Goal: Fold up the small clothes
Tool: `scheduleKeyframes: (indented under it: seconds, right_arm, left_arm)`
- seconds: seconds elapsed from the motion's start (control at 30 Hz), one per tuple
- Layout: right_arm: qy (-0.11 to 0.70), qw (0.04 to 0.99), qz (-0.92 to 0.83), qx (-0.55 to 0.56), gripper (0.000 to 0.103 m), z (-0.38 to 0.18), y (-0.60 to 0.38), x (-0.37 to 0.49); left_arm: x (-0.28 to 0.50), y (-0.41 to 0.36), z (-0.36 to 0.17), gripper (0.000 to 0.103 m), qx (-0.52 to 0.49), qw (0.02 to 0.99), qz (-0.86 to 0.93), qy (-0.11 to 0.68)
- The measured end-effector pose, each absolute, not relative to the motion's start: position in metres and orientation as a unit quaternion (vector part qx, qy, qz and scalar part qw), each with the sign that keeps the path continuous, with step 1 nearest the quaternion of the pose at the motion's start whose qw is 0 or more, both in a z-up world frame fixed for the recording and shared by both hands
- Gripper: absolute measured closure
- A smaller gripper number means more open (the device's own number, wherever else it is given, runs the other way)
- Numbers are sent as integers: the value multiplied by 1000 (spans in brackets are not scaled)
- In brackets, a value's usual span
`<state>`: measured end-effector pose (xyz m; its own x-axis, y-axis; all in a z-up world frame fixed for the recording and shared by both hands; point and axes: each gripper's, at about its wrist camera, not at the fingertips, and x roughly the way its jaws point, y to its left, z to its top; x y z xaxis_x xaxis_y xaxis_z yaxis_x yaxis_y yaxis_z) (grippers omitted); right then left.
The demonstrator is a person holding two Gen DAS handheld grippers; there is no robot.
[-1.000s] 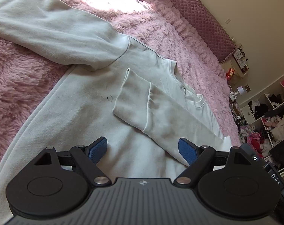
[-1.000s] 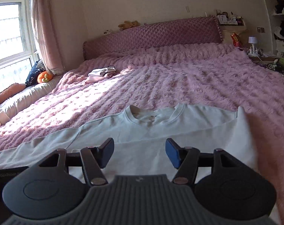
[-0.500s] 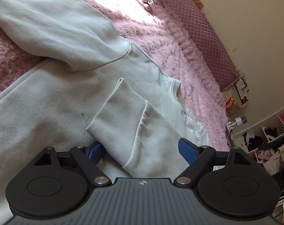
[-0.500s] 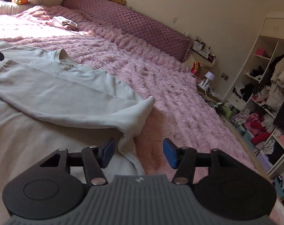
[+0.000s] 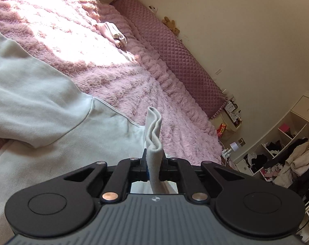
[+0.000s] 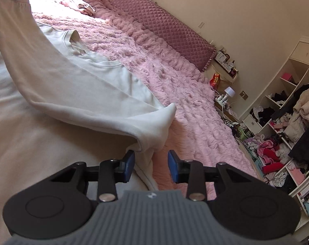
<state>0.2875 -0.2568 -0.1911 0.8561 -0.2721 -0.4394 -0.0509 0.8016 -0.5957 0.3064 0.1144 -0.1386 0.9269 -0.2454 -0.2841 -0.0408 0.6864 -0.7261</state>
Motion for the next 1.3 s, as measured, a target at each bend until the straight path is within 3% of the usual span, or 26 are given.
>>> scheduleKeyframes:
  seconds: [0.13,0.4,0.73,0.8,0.83,0.93,1.17,1.3]
  right_arm:
    - [274,914,-48,-294,71,-191,-254,288]
    - [296,900,-47,-316,71,-203,-243,300]
    - [276,880,-41,-384,69,-215,-230,295]
    - [270,879,-60,-388,95,-215,-232,301]
    - [274,878,-66,-387,103,-213,-234,303]
    - [271,882,-81,-376,103,-203,-243,296]
    - [318,876,-92,-352,103,-208,-266,286]
    - [299,887,-86,-342,99,-190,-258,275]
  left_arm:
    - [280,130,-136,96,-401,905,-16,144]
    - [287,146,-180,96,-392,893,35,219]
    - [277,144,-163,97,-409,897,-3,166]
    - [274,145,-157,96,-414,898,-13,149]
    - [271,145,-152,96,-412,901,-15,134]
    - [263,147,-149,96,-405,907,0,114]
    - [272,156,-194,96,-412,880,38,234]
    - [256,168,-186,82,-421,877,51,225]
